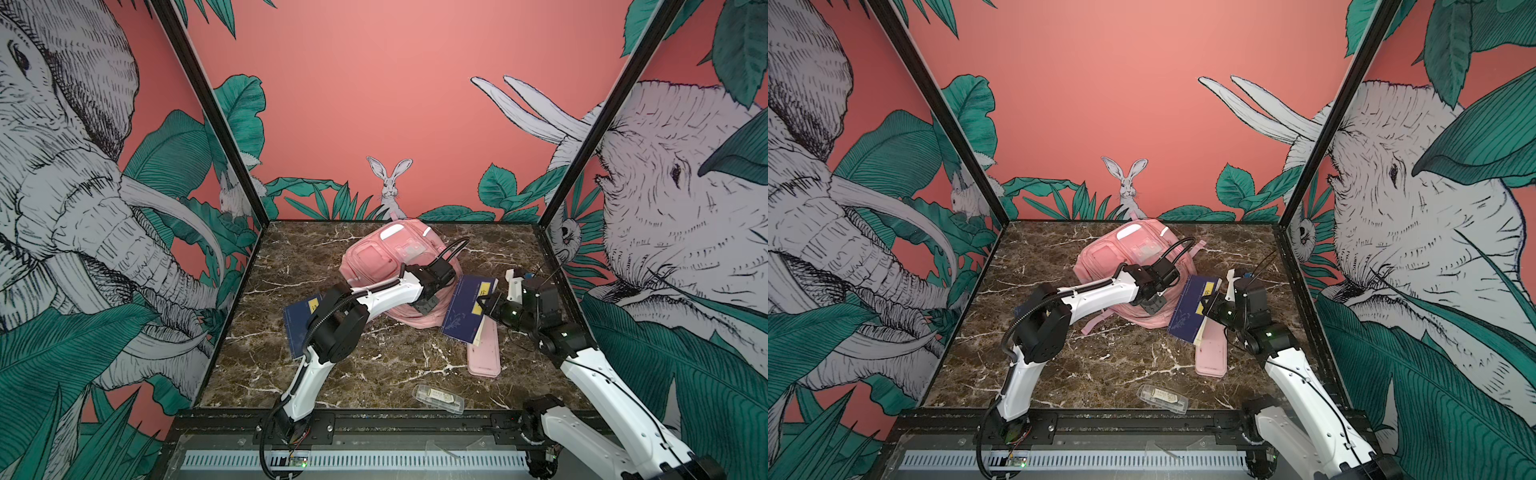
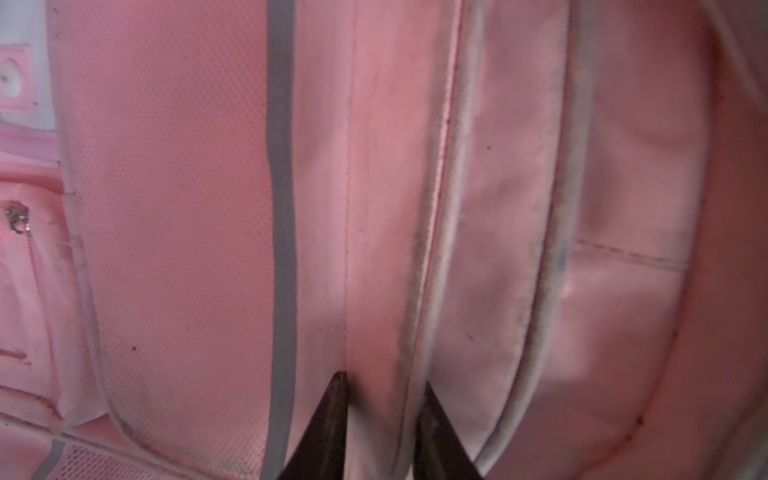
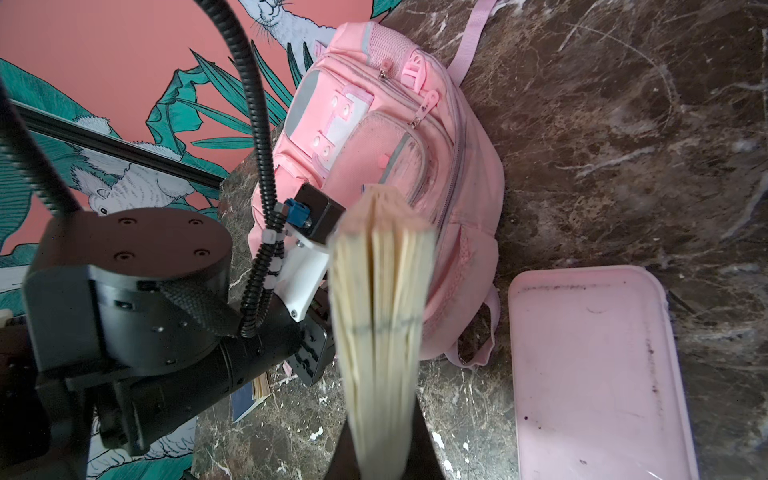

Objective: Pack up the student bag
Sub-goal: 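Pinch the backpack's open flap edge with the left gripper and hold it open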

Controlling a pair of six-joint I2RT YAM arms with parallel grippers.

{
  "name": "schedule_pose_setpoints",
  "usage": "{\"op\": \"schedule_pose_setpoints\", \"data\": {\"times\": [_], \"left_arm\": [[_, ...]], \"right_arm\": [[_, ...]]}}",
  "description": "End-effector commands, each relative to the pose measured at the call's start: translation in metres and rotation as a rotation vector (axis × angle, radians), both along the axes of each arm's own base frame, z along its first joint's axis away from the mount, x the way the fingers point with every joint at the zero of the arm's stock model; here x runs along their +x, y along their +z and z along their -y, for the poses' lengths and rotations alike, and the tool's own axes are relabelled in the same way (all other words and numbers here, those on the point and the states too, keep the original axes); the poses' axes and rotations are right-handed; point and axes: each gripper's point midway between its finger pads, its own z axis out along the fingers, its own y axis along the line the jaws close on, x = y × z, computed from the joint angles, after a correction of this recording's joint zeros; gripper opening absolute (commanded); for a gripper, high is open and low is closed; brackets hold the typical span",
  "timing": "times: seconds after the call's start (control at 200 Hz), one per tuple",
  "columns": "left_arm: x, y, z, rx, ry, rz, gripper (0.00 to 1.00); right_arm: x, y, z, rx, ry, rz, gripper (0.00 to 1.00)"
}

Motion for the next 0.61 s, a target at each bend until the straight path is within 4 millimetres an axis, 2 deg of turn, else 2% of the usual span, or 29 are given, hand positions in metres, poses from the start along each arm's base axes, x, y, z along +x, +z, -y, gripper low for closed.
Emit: {"op": "schedule_pose_setpoints", "data": {"times": [0.0,0.11,0.33,0.46,0.6], "left_arm": [[0.005,0.015,-0.003,0.008,0.002,0.020,0.15],[0.006,0.030,0.000,-0.023,-0.002,0.038,0.00],[0.012,0.076,0.005,-0.127,0.001,0.063,0.00],[0.018,0.102,-0.001,-0.192,0.025,0.078,0.00],[0.025,0.121,-0.008,-0.277,0.059,0.069,0.00]], "right_arm": [[0.006,0.011,-0.001,0.024,-0.004,0.057,0.00],[0.006,0.012,-0.001,0.024,-0.005,0.057,0.00],[0.007,0.010,-0.001,0.028,-0.006,0.055,0.00],[0.007,0.011,-0.002,0.032,-0.007,0.059,0.00],[0.009,0.009,-0.003,0.042,-0.005,0.053,0.00]]}}
